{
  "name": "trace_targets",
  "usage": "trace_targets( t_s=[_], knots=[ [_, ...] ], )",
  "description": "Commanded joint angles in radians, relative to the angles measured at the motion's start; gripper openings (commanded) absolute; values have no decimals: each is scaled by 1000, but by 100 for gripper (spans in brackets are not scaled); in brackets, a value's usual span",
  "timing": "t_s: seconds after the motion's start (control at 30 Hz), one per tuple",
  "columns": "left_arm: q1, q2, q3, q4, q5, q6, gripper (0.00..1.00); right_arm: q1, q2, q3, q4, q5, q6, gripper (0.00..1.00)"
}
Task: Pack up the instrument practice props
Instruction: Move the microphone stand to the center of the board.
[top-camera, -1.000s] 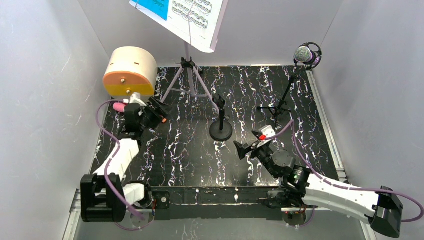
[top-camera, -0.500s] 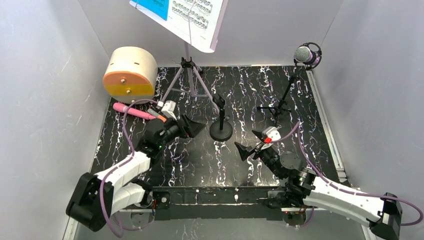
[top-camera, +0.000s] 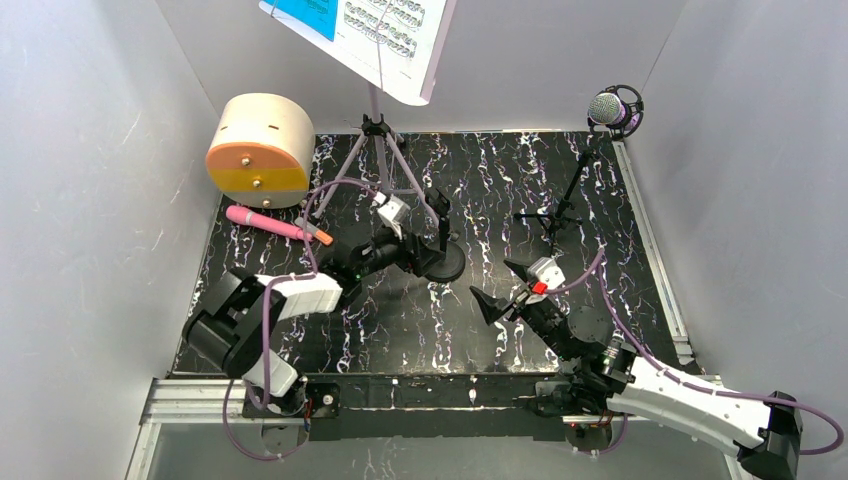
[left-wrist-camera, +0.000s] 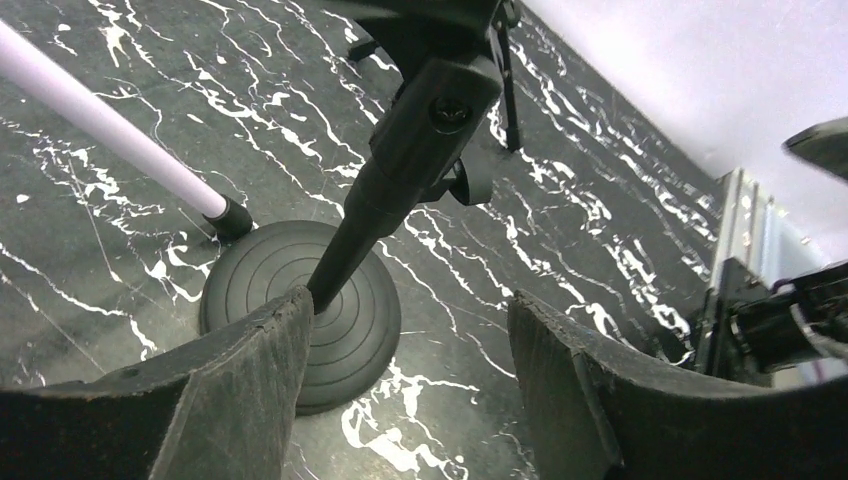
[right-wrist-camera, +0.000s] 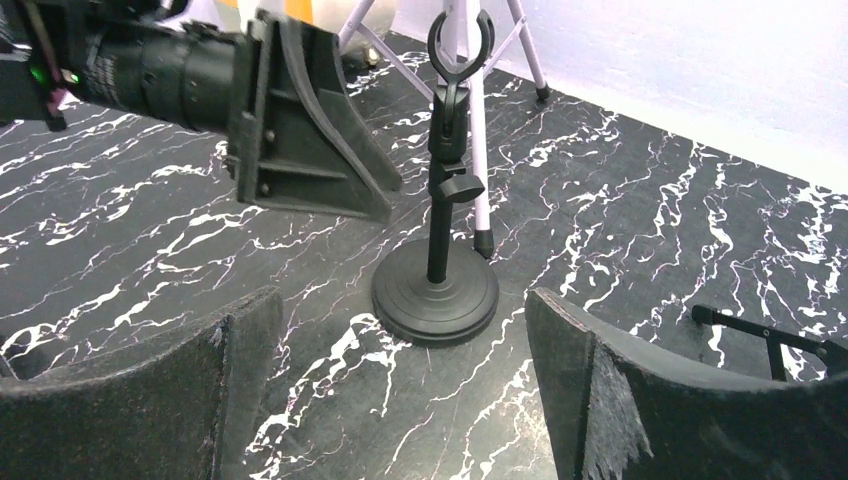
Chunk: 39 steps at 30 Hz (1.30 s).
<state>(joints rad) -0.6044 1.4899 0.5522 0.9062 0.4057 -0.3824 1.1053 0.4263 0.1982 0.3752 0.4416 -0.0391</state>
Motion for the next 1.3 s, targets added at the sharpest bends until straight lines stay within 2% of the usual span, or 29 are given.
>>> trace_targets(
  t_s=[0.0, 0.2, 0.4, 0.6, 0.77, 0.93, 1.07, 1.27],
  knots=[
    [-26, 67, 55, 107, 31, 142, 67, -4, -17, -11, 50, -19, -27, 99],
    [-37, 185, 101, 204, -2, 208, 59, -4, -37, -8, 37, -26, -31, 99],
    [-42, 257, 140, 249, -23, 249, 40, -4, -55, -12, 34, -24, -34, 99],
    [-59, 280, 141, 286, -34, 267, 23, -5, -38, -13, 38, -15, -35, 99],
    [-71, 268, 129, 306, -35, 278, 18, -4, -33, -14, 36, -11, -34, 99],
    [-78, 252, 109, 310, -61, 293, 6, -5, -45, -11, 28, -9, -30, 99],
    [-78, 147, 46, 309, -205, 322, 0, -4, -53, -17, 25, -8, -25, 99],
    [-77, -50, -71, 214, -503, 371, 0, -4, -55, -16, 22, -14, -25, 99]
  ],
)
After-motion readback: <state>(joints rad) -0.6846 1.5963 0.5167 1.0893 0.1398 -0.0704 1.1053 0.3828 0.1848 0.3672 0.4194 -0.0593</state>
